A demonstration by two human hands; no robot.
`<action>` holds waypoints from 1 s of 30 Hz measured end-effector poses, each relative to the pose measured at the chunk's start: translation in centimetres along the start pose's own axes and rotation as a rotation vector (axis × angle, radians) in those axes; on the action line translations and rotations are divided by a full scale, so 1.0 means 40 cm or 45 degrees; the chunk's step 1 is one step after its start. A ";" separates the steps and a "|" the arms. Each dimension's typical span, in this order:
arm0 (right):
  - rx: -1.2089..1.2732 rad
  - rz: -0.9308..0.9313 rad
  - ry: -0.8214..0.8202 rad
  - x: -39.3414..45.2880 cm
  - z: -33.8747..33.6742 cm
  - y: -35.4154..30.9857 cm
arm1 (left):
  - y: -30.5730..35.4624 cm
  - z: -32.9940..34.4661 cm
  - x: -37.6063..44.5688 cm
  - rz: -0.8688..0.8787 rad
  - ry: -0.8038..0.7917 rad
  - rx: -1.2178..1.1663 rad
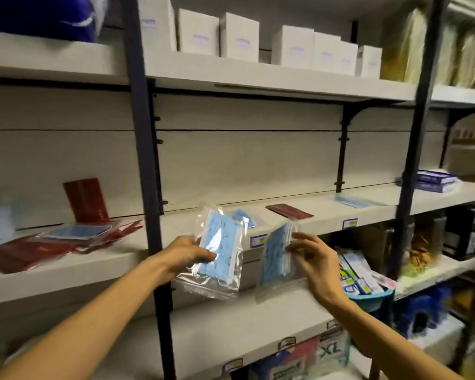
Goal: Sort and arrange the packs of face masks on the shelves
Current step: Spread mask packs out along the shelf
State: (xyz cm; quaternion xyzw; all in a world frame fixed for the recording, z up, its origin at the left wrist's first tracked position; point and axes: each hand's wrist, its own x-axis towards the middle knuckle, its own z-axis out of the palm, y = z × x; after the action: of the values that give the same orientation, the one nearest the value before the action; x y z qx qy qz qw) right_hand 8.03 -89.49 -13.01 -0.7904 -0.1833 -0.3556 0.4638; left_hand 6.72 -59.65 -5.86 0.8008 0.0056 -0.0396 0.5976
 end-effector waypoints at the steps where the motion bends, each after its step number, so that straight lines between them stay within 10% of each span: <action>1: 0.029 0.004 -0.018 0.026 0.002 0.029 | 0.010 0.008 0.033 -0.004 0.062 -0.003; 18: 0.531 -0.022 -0.069 0.480 0.245 0.180 | 0.117 -0.049 0.306 -0.032 0.688 -0.188; 24: -0.250 -0.010 -0.891 0.530 0.314 0.324 | 0.127 -0.093 0.428 -0.023 0.778 -0.237; 30: -0.276 -0.003 -1.138 0.600 0.322 0.313 | 0.125 -0.118 0.520 -0.058 0.730 -0.258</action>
State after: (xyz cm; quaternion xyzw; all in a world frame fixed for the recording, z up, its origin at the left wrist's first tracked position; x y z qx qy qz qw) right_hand 37.16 -85.62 -7.07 -0.9100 -0.3280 0.0027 0.2536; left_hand 28.02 -57.34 -1.21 0.7154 0.1957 0.1755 0.6474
